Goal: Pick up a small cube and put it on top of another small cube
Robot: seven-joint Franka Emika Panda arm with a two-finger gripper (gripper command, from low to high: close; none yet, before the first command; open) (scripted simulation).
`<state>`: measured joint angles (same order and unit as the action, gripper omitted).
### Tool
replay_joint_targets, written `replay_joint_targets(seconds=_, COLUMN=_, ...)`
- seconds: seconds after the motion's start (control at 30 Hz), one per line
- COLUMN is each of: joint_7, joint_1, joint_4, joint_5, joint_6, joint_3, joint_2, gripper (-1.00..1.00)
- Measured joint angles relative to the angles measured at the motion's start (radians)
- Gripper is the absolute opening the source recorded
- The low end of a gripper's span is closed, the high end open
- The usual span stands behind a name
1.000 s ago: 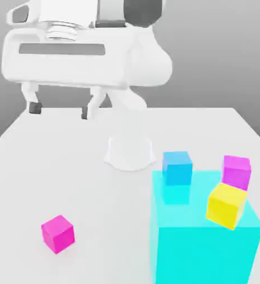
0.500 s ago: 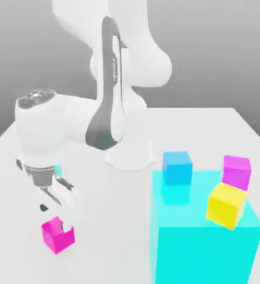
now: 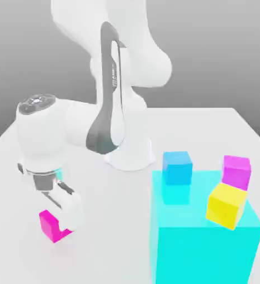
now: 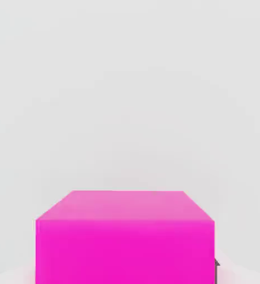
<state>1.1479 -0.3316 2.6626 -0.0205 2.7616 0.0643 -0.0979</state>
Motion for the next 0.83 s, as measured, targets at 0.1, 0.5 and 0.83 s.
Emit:
replay_joint_targets(seconds=0.1, joint_7=0.06, joint_1=0.066, joint_4=-0.037, joint_5=0.013, joint_6=-0.127, joint_3=-0.043, joint_2=0.093, gripper=-1.0)
replay_joint_targets(seconds=0.5, joint_7=0.241, joint_1=0.277, joint_4=-0.202, joint_5=-0.055, joint_6=-0.643, joint_3=-0.227, joint_2=0.447, gripper=-1.0)
replay_joint_targets(seconds=0.83, joint_7=0.275, joint_1=0.315, joint_4=-0.131, joint_5=-0.082, joint_6=-0.575, joint_3=-0.294, joint_2=0.451, gripper=1.0)
